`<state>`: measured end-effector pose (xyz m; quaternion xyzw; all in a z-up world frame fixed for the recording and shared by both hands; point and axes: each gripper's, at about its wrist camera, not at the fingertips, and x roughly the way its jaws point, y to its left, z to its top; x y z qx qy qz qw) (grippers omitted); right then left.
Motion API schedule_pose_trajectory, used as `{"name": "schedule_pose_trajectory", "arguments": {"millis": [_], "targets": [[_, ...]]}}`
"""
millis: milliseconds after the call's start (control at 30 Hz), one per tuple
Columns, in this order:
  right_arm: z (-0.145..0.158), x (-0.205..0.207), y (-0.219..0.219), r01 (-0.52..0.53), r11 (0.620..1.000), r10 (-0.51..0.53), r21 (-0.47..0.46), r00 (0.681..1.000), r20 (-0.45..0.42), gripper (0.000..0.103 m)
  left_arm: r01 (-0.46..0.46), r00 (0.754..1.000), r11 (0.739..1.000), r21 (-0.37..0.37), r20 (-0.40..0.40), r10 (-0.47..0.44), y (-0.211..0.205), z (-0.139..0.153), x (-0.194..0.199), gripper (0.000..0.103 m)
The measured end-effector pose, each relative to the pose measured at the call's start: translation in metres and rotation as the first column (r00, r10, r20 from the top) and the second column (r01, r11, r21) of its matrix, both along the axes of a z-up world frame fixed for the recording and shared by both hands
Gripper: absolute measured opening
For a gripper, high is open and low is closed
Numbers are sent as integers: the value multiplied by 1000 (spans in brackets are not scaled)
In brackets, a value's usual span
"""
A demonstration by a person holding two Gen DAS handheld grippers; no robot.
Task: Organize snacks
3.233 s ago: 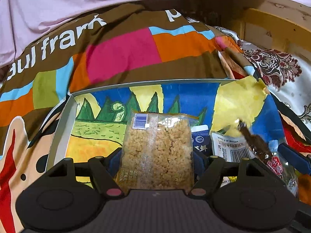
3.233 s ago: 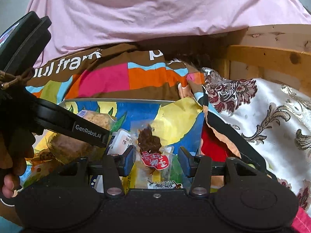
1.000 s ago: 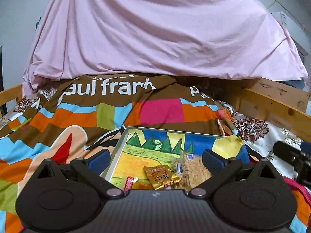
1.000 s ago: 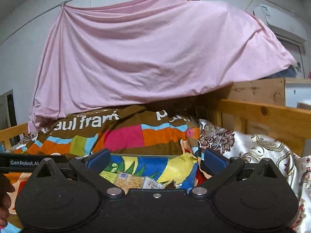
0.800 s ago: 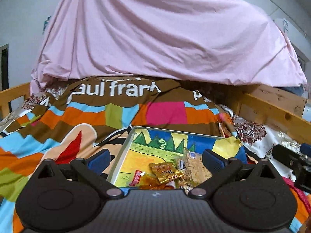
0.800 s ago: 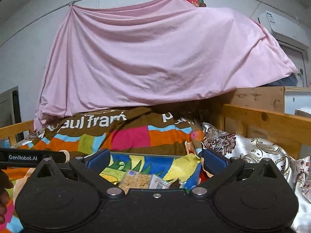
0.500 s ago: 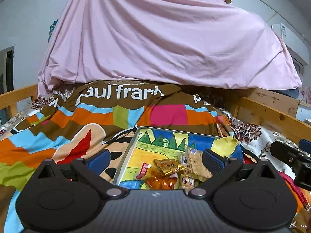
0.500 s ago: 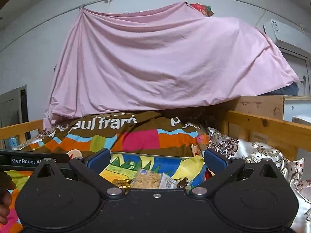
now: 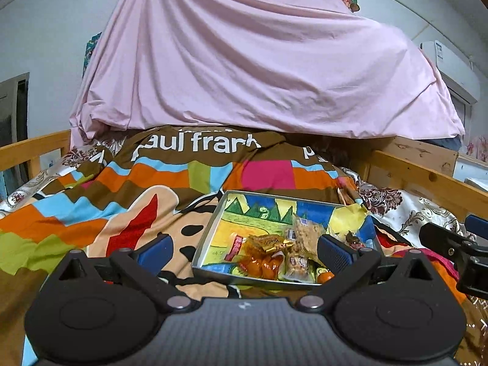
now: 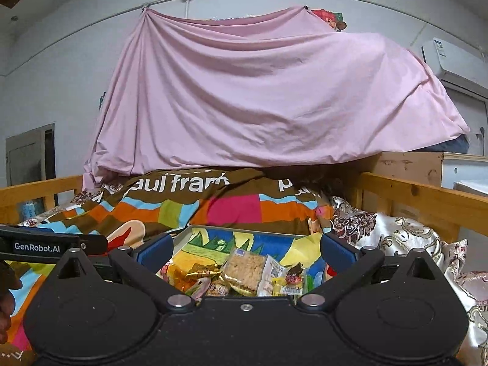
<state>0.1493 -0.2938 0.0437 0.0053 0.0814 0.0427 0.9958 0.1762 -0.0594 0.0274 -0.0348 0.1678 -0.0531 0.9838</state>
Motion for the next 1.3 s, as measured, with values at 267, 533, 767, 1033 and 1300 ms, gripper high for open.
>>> {"name": "schedule_pose_trajectory", "arguments": {"millis": [267, 533, 767, 1033, 1300], "targets": [[-7, -18, 9, -11, 1000, 10, -14, 1000, -9, 102, -14, 1000, 1000, -19, 5, 14, 12, -4, -15, 103], [-17, -30, 15, -23, 999, 26, 43, 997, -76, 102, -60, 998, 998, -28, 20, 61, 19, -13, -37, 103], [-27, -43, 23, -12, 999, 18, 47, 992, -125, 102, -55, 998, 998, -15, 5, 55, 24, -30, -53, 103], [-38, -51, 33, 6, 1000, -4, 13, 990, -144, 102, -38, 999, 999, 12, -9, 38, 29, -48, -68, 103], [-49, -47, 43, 1, 1000, -3, -15, 983, -181, 102, -42, 999, 999, 6, -3, 42, 43, -53, -70, 103]]}}
